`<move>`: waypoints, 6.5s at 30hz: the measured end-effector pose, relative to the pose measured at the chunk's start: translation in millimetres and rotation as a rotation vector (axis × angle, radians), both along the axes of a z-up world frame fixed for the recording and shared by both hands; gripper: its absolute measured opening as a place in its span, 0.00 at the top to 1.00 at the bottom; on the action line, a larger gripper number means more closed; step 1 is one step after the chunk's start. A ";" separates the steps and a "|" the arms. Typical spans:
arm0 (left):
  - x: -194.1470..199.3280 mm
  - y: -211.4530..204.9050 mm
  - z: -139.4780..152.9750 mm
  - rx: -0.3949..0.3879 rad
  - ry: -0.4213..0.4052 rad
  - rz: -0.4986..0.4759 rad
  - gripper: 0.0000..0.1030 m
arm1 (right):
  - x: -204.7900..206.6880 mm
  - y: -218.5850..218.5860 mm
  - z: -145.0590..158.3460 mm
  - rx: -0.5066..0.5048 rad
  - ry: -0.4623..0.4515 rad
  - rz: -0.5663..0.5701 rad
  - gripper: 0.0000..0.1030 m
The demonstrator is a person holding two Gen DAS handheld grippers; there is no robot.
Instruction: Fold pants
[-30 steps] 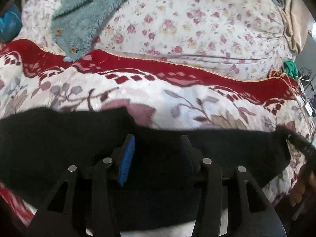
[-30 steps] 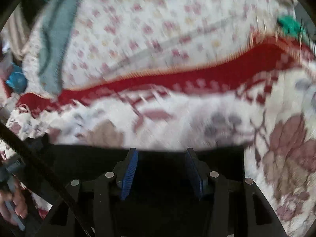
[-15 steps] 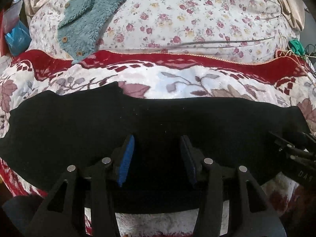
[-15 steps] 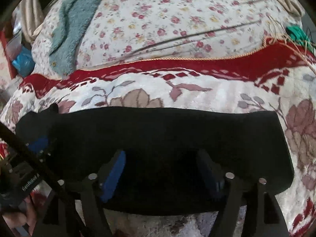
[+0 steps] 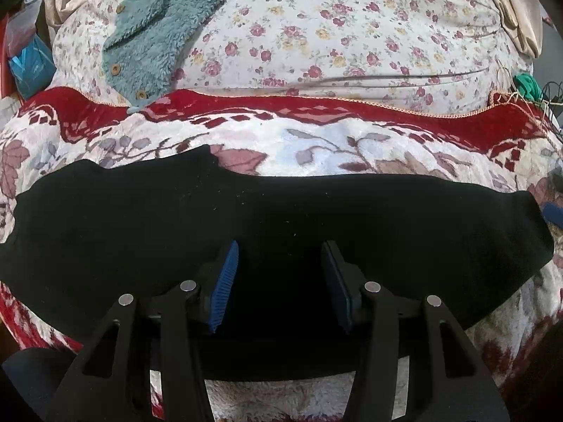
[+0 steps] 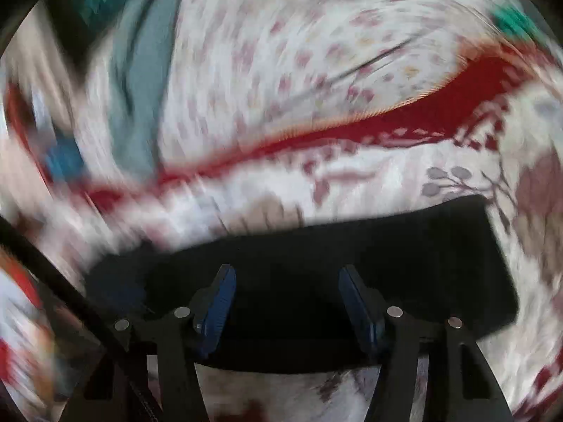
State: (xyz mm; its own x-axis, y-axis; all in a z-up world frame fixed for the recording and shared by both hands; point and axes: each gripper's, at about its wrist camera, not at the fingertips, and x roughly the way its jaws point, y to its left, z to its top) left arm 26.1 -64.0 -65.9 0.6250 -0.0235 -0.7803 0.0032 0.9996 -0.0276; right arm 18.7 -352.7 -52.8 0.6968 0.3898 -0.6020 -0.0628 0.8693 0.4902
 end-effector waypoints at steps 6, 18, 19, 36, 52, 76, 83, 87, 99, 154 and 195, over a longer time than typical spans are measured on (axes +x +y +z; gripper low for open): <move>2.6 3.8 2.0 -0.045 0.017 0.007 0.52 | -18.7 -99.0 3.2 0.198 0.255 -0.289 0.42; 3.6 7.7 2.9 -0.087 0.029 0.014 0.52 | -11.2 -134.1 -59.6 0.516 0.471 -0.336 0.42; 3.6 7.9 3.0 -0.089 0.029 0.016 0.52 | -7.7 -133.7 -60.6 0.531 0.478 -0.320 0.42; -1.5 19.7 11.8 -0.318 0.025 -0.025 0.52 | 2.9 -135.4 -71.3 0.647 0.493 -0.339 0.54; -23.8 -120.7 38.8 -0.832 0.276 -0.665 0.52 | 38.7 -140.1 -85.2 0.700 0.563 -0.198 0.54; 28.5 -212.6 -26.1 -1.088 0.673 -0.302 0.37 | 87.9 -155.6 -88.5 0.744 0.396 0.118 0.52; 16.6 -203.9 -24.5 -1.093 0.503 -0.207 0.36 | 81.4 -159.3 -90.1 0.876 0.372 0.140 0.51; 4.0 -196.8 -29.0 -1.139 0.406 -0.055 0.36 | 80.8 -158.5 -90.6 0.867 0.384 0.130 0.49; 5.1 -207.6 -20.3 -1.116 0.369 0.000 0.19 | 80.3 -153.2 -89.1 0.828 0.379 0.136 0.49; -58.6 24.4 40.5 -1.225 0.075 -0.008 0.89 | 75.8 75.2 38.5 0.423 0.198 0.540 0.90; -89.9 223.4 8.2 -1.388 0.104 0.435 0.76 | 114.0 289.9 -21.2 0.382 0.404 0.450 0.50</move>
